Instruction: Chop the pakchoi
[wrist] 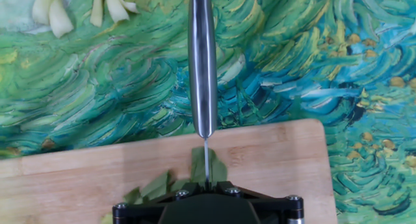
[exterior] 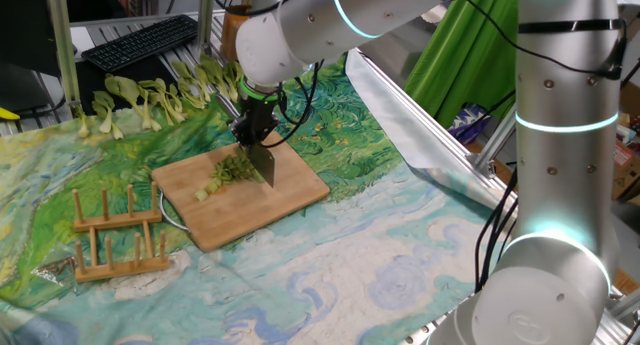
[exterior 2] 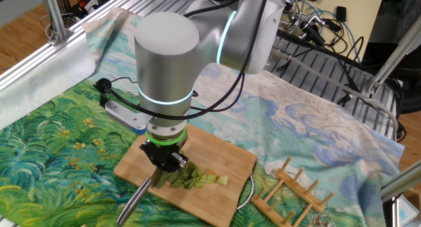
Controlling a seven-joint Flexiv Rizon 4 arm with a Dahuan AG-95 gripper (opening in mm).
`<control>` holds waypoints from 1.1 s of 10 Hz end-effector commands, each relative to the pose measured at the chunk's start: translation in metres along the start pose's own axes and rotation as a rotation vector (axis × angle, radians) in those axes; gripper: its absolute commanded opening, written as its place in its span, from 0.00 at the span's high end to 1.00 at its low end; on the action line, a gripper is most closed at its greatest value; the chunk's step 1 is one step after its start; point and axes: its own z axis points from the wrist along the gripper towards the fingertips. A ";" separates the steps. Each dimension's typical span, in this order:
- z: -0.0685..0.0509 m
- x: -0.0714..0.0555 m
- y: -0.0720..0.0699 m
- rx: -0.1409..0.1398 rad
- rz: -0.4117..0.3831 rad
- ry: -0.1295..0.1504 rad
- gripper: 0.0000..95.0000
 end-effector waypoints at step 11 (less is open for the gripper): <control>-0.001 0.008 0.005 -0.002 0.008 0.067 1.00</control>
